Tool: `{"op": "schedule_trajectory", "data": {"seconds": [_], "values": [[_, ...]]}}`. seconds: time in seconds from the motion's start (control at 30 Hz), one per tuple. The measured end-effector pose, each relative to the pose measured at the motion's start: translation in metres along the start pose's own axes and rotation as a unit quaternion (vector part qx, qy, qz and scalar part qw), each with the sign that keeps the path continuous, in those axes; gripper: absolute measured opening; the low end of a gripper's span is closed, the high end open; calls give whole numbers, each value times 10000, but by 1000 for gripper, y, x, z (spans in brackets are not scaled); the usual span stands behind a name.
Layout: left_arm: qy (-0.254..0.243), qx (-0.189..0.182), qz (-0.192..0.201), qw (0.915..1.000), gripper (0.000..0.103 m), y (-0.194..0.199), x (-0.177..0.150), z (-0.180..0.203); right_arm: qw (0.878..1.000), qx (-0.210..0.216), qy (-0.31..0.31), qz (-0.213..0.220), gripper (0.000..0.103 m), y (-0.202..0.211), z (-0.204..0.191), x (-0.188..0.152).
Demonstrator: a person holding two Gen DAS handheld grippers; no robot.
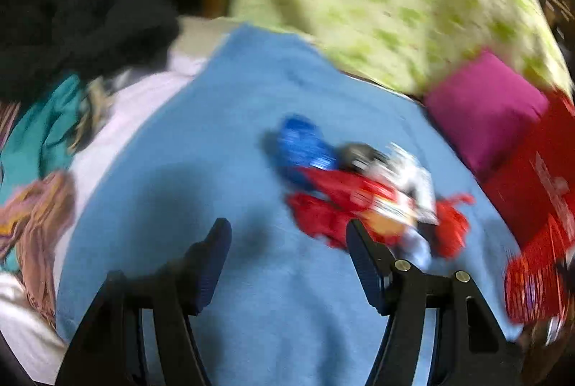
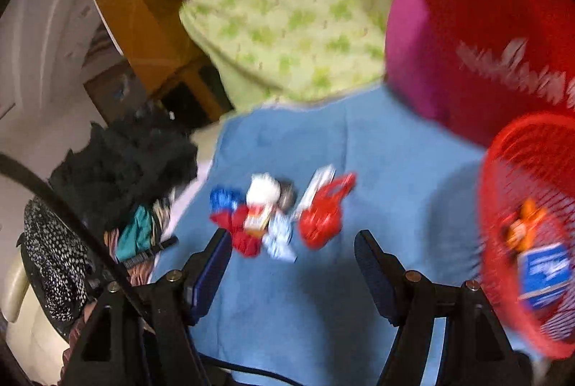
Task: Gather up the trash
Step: 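Grasp the blue plastic bag with the left tool while the right tool grasps the red plastic bag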
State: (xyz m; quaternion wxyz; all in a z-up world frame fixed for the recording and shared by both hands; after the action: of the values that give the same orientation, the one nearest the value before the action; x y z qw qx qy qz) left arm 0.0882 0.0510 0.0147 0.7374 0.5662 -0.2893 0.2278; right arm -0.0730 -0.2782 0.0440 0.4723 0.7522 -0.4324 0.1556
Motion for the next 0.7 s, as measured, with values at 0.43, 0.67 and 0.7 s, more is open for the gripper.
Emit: {"op": "schedule_trajectory", "data": {"seconds": [0.43,0.67,0.7], "values": [[697,-477,-69,9964,68,-86,52,-3,9925,-889,-583,-603,74,-113,24,11],[225,-840,-334,9957,68,-127,65,8,9818,-1386,-999,-828,74,-172,45,19],[242,-898,-389,9949,68,-132,65,7,9805,-1393,-1101,-838,74,-176,47,19]]}}
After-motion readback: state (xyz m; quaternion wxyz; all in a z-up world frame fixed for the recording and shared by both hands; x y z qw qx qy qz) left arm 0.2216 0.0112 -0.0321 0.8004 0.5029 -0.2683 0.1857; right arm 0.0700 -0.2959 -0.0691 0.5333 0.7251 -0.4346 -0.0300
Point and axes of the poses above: each gripper's, at about its wrist camera, not at the fingertips, and y roughly against the way its jaws point, z to its right, x to its top, the point moved 1 cm from there along -y, roughly the way its jaws point, and after that the axes turned 4 degrees about -y, right-handed, at the moved point
